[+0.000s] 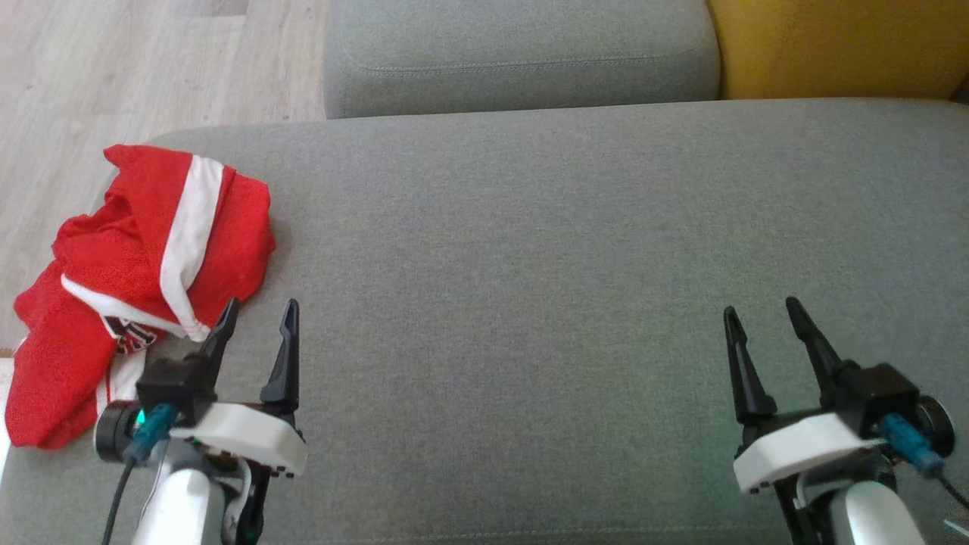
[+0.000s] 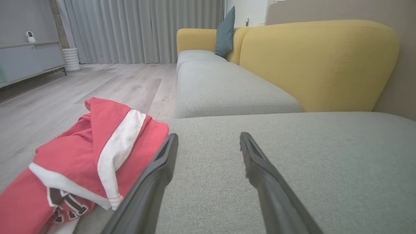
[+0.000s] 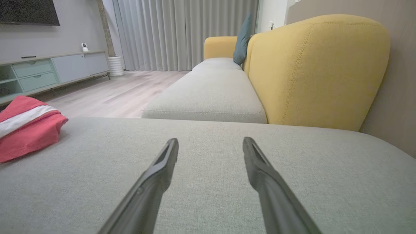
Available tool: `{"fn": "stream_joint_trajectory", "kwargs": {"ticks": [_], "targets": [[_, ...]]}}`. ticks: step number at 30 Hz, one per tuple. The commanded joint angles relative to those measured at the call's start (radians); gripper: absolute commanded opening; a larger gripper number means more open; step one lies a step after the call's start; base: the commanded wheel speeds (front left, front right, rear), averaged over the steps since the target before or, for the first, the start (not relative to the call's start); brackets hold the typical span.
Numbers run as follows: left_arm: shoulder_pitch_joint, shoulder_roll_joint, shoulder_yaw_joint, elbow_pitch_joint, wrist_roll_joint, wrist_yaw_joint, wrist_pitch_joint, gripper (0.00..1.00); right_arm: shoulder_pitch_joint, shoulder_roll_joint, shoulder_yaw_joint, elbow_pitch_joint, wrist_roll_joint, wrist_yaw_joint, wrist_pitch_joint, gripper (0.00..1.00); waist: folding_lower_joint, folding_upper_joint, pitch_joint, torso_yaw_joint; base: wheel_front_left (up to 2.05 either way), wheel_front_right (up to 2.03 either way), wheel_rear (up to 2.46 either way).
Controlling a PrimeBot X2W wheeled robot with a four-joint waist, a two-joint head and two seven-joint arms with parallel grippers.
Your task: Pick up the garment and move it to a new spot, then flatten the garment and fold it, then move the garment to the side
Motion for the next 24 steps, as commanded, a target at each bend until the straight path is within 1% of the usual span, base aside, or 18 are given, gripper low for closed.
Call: {"fn": "stream_joint_trajectory", "kwargs": {"ticks": [1, 3, 9, 20, 24], "targets": [[-0.063, 0.019, 0.028, -0.025, 0.031, 0.001, -0.015, 1.00, -0.022, -0.004, 0.021, -0.041, -0.030, 0.004, -0.014, 1.00, 0.0000, 0.0000, 0.000, 0.000, 0.00, 0.00, 0.00], [-0.066, 0.019, 0.028, -0.020, 0.050, 0.000, -0.021, 1.00, -0.020, -0.003, 0.019, -0.040, -0.038, 0.004, -0.015, 1.00, 0.0000, 0.0000, 0.001, -0.001, 0.00, 0.00, 0.00], [-0.068, 0.012, 0.038, -0.009, 0.039, -0.003, -0.022, 1.00, -0.019, -0.003, 0.017, -0.036, 0.000, 0.004, -0.016, 1.00, 0.0000, 0.0000, 0.002, -0.002, 0.00, 0.00, 0.00], [-0.066, 0.005, 0.052, 0.001, 0.035, -0.004, -0.022, 1.00, -0.023, -0.003, 0.019, -0.033, 0.022, 0.004, -0.018, 1.00, 0.0000, 0.0000, 0.003, -0.002, 0.00, 0.00, 0.00], [-0.065, 0.002, 0.055, 0.002, 0.037, -0.002, -0.022, 1.00, -0.022, -0.003, 0.014, -0.032, 0.029, 0.004, -0.023, 1.00, 0.0000, 0.0000, 0.003, 0.009, 0.00, 0.00, 0.00]]}}
